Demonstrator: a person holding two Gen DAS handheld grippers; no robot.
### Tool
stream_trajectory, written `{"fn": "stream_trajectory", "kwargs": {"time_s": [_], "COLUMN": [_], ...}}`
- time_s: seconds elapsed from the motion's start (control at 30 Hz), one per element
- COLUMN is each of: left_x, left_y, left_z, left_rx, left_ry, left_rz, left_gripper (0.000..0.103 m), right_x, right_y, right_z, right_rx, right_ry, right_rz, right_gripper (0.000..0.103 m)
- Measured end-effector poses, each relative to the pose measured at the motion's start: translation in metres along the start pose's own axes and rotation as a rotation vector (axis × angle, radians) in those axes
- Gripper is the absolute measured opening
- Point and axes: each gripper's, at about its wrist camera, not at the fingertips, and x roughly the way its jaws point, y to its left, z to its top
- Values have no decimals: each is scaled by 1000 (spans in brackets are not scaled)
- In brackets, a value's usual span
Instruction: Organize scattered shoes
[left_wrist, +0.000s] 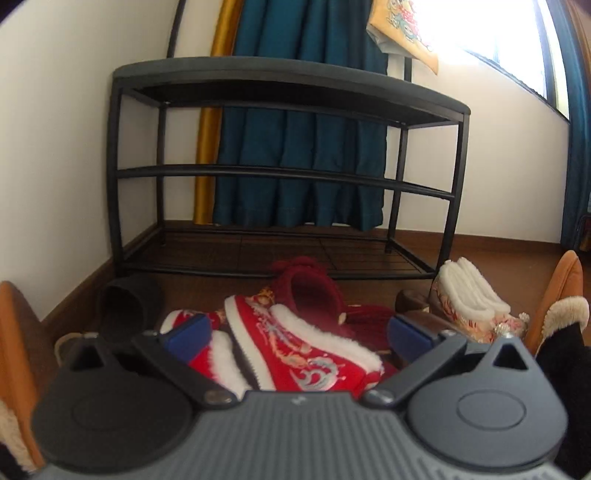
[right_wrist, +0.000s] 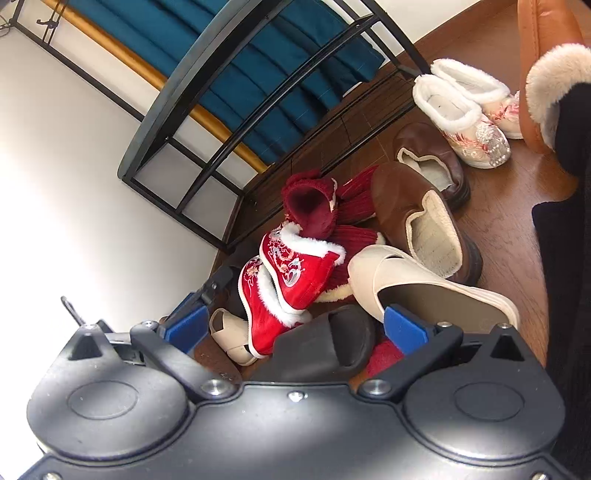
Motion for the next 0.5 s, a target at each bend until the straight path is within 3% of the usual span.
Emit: {"fn": "stream_trajectory", "kwargs": {"time_s": [0.17,0.5], "left_x": [26,138], "left_y": [-15,5], "left_z": [13,38], "left_rx": [47,16], "left_ry": [-38,-39], "left_rz": [-22,-4], "left_gripper": [103,102], "right_x": [-12,-3], "right_y": [-10,-31], "right_z": [10,16], "right_rx": [-9,57], "right_ry": [-30,-13], "right_rz": [-19,-16], "right_gripper": [103,103]}}
